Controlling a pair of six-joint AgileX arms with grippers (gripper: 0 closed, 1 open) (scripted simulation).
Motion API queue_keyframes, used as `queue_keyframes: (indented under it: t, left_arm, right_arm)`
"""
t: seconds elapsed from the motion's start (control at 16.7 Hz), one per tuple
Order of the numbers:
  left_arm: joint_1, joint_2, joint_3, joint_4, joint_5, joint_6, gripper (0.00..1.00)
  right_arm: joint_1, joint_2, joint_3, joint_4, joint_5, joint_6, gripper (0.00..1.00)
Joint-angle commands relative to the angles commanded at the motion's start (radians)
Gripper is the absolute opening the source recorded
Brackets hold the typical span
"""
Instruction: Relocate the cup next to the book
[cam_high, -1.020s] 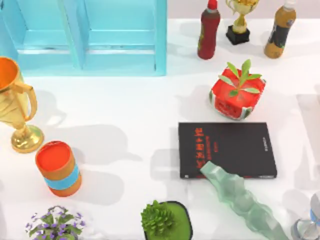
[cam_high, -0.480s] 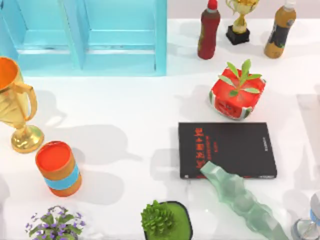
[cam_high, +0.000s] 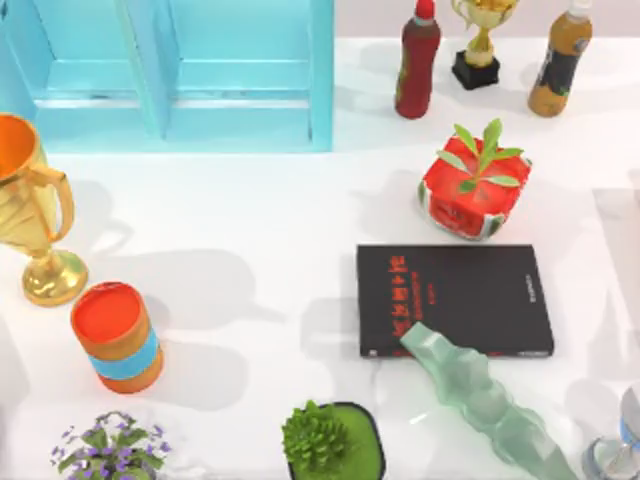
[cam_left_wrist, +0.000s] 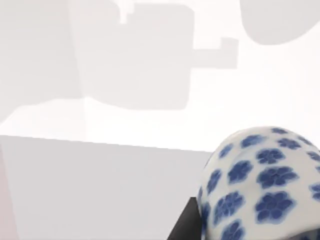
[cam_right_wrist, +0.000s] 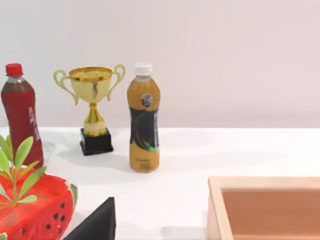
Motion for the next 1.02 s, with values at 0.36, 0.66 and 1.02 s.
queue_keyframes:
  t: [0.36, 0.66, 1.02]
  left_arm:
    - [-0.237, -0.019, 0.246, -0.082, 0.021, -0.343, 0.0]
    - [-0.499, 0.021, 0.458, -0.176, 0.047, -0.802, 0.0]
    - [-0.839, 0.161, 0.661, -0.281, 0.079, -1.573, 0.0]
  right_arm:
    - [0.0, 0.0, 0.0, 0.0, 0.0, 0.0, 1.0]
    - [0.0, 0.0, 0.0, 0.0, 0.0, 0.0, 1.0]
    - [0.0, 0.0, 0.0, 0.0, 0.0, 0.0, 1.0]
